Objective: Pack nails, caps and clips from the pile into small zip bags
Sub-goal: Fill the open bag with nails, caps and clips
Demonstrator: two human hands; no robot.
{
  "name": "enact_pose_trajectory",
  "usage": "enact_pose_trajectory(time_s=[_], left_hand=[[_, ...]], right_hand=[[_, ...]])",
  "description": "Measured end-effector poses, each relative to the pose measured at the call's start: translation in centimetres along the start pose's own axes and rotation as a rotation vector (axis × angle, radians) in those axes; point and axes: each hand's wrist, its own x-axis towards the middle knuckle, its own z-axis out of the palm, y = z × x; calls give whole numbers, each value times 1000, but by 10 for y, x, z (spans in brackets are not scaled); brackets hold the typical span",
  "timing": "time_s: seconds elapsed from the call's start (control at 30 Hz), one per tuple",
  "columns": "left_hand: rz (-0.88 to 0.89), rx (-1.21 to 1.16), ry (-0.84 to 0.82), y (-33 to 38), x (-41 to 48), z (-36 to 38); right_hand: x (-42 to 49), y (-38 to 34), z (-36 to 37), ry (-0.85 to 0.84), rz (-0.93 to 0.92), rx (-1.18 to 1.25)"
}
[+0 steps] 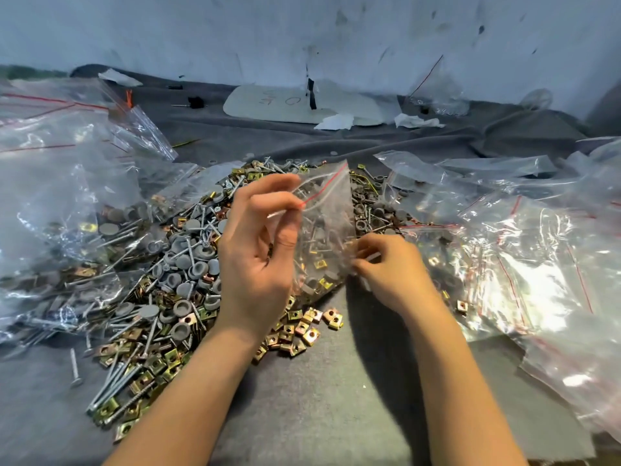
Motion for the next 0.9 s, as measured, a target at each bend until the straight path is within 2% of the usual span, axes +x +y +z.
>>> enact_pose_trajectory(time_s=[0.1, 0.27, 0.33, 0.4, 0.47, 0.53, 0.63, 0.8, 0.9], left_hand=[[-23, -23, -1, 1, 1, 0], [-12, -22, -44, 4, -1, 0], [18, 11, -80, 5, -2, 0], [86, 51, -140, 7, -3, 1], [182, 102, -198, 9, -4, 2], [256, 124, -237, 9, -5, 4], [289, 112, -263, 11, -7, 6], [283, 108, -242, 12, -7, 6], [261, 74, -224, 10, -7, 6]], right_hand=[[2, -4, 5, -39, -15, -104], [2, 0, 3, 30, -41, -89], [0, -1, -3, 155, -93, 68], [-6, -9, -18, 310, -170, 362], [-17, -19, -38, 449, -316, 601], [-29, -30, -55, 497, -467, 713], [-42, -42, -64, 454, -554, 718], [-43, -43, -59, 304, -577, 514], [-43, -41, -57, 257, -571, 480]])
